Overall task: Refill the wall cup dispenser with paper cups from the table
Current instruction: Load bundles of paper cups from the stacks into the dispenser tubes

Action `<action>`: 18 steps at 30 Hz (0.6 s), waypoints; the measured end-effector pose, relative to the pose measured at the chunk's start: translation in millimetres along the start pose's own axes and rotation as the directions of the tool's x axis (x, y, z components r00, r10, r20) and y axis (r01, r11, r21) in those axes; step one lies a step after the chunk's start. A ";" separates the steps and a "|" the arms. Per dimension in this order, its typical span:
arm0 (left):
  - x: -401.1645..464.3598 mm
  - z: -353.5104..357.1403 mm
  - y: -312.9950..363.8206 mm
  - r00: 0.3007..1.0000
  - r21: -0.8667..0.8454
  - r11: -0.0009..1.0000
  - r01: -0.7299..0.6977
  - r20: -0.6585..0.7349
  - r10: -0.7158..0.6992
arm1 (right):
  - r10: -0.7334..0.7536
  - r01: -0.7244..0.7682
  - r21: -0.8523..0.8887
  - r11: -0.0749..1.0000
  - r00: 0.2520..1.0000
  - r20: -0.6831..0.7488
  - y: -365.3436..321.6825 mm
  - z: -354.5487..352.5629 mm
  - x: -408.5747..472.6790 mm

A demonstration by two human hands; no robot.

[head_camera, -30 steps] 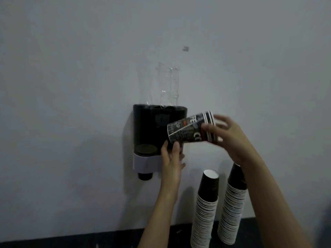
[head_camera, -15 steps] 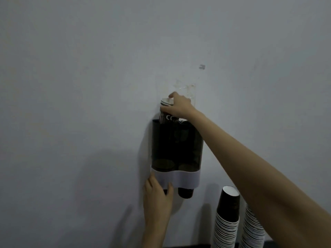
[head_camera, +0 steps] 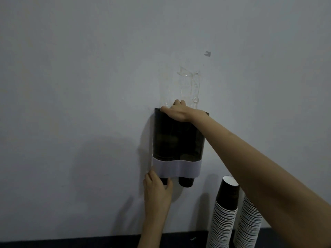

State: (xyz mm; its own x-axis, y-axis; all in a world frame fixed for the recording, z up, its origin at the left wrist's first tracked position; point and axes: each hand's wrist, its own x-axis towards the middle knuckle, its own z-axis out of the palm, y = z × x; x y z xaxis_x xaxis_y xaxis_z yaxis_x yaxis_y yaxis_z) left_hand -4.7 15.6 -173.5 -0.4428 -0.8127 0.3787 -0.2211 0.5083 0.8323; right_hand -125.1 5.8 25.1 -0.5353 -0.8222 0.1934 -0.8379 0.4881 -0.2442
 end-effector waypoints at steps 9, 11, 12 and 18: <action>-3.6 5.1 -8.4 0.999 0.006 0.999 -0.038 0.002 0.038 | -0.107 0.109 0.009 0.994 0.985 -0.133 4.7 6.3 1.1; -7.6 10.6 -9.1 0.998 0.007 0.999 -0.051 0.025 0.050 | -0.213 0.256 0.096 0.962 0.921 -0.327 11.9 10.9 -3.6; -9.2 15.2 -10.4 0.998 -0.001 0.999 -0.055 0.045 0.055 | -0.235 0.335 0.152 0.930 0.860 -0.452 17.0 12.9 -11.0; -35.0 73.1 -20.8 0.947 0.029 0.999 0.015 0.320 -0.024 | 0.261 0.290 0.538 0.791 0.636 -0.726 113.7 73.1 -120.1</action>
State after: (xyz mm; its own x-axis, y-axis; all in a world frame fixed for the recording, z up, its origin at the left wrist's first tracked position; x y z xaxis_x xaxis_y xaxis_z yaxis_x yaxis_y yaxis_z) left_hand -48.1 54.3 -233.7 -0.6924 -0.6905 0.2090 -0.2531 0.5038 0.8259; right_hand -148.3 138.6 -95.4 -0.6366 -0.1831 0.7492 -0.7609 -0.0094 -0.6488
